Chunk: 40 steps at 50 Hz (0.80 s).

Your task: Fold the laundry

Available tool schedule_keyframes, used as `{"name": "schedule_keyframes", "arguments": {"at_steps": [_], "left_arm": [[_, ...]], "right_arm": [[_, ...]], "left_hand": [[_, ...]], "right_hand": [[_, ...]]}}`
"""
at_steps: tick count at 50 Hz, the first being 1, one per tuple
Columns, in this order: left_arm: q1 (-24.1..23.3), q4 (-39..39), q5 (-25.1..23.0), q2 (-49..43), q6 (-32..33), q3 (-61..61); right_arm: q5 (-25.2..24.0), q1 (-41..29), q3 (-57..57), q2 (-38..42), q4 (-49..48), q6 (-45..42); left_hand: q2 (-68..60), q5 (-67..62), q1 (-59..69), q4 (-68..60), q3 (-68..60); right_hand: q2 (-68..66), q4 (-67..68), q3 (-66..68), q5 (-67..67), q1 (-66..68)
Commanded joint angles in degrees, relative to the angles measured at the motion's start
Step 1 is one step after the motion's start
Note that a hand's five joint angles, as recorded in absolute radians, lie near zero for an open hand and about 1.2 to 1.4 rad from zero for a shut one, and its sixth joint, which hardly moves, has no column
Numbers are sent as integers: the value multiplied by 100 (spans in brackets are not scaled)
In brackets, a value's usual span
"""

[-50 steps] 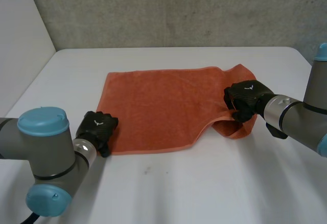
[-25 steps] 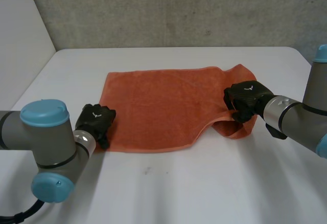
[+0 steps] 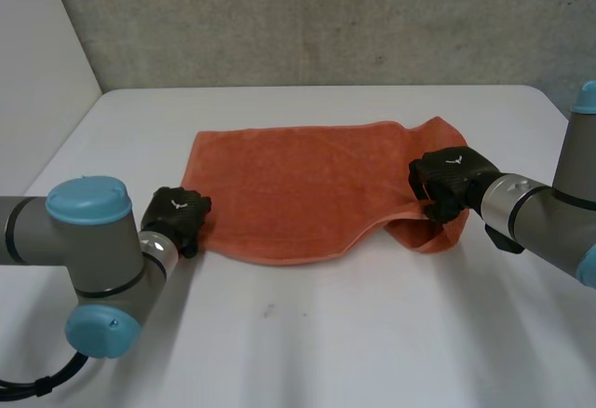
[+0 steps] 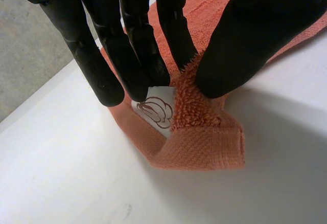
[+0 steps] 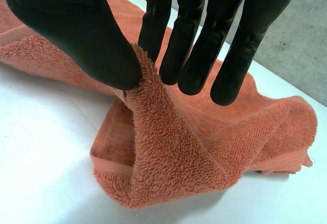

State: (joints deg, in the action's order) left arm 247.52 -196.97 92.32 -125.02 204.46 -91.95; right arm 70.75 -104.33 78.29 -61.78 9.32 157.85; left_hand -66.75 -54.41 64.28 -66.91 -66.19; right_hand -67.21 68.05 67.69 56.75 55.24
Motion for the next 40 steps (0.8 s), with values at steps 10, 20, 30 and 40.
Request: {"name": "schedule_keyframes", "arguments": {"at_steps": [10,20,30,40], "left_arm": [[191,115,23,1805,-12,-570],[227,123,23,1902,-12,-588],[271,115,-3,1920,-20,-632],[341,115,-21,1946,-38,-570]], "right_arm": [[114,54,-428,43,263,35],[422,71,45,-333,-140,623],[360,528,1681,-1302,-1037,1854],[193,1064,2630,-1258,-1538,2215]], "left_hand": [[-1325,-1559,1572,-1309,-1381],[-1325,-1559,1572,-1309,-1381],[-1325,-1559,1572,-1309,-1381],[-1325,-1559,1572,-1309,-1381]], "right_hand": [[-1279,1195,1231,1325,2476],[2582,-2666,-2630,-2536,-1385],[2937,-3021,-2985,-2891,-1740],[2886,-2970,-2935,-2840,-1690]]}}
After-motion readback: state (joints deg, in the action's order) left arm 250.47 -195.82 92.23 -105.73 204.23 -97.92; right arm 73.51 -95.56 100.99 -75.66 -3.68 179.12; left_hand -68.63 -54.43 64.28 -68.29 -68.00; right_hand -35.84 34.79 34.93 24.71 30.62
